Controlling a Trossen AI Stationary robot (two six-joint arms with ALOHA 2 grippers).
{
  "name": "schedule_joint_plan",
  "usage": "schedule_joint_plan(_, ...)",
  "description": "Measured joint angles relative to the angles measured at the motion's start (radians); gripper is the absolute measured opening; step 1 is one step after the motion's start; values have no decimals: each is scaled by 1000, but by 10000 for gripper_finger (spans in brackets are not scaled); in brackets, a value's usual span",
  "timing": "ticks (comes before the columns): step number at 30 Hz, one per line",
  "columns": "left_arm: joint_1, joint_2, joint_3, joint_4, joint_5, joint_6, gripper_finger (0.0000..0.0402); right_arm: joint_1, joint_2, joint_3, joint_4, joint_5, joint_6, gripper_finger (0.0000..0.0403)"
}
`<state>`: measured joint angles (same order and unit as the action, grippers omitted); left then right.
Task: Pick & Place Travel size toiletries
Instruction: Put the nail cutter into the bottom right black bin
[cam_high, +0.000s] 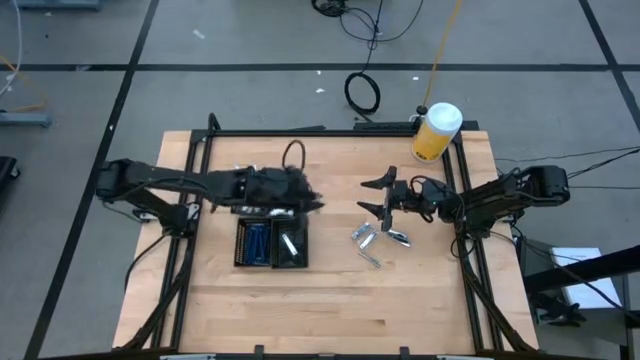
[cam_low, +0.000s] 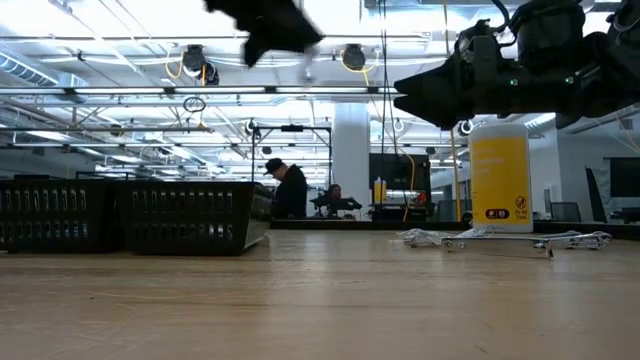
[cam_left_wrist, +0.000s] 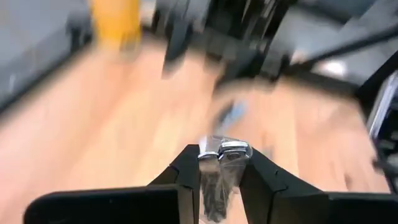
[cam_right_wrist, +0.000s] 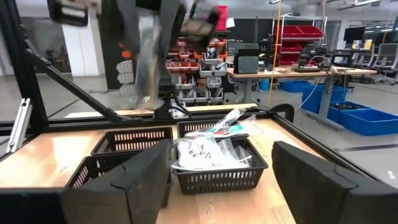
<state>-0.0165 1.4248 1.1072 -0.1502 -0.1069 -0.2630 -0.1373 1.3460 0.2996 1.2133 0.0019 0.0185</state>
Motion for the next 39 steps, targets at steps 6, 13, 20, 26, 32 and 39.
schedule_joint_plan(6, -103, -23, -43, -319, -81, -281, 64, -1, 0, 0, -9, -1, -3, 272)
schedule_joint_plan(13, -177, -46, -278, -92, -82, -522, 64, -1, 0, 0, -14, 0, -3, 260)
schedule_joint_plan(20, -188, -39, -398, 75, -43, -713, 65, -1, 0, 0, -14, 1, -3, 258)
schedule_joint_plan(26, -188, -36, -413, 44, -42, -738, 129, -1, 0, 0, -14, 1, -3, 258)
schedule_joint_plan(32, -186, -36, -412, 44, -41, -688, 205, -1, 0, 0, -16, 1, -4, 260)
schedule_joint_plan(39, -169, -36, -412, 47, 12, -621, 264, -1, 0, 0, -34, 1, -10, 259)
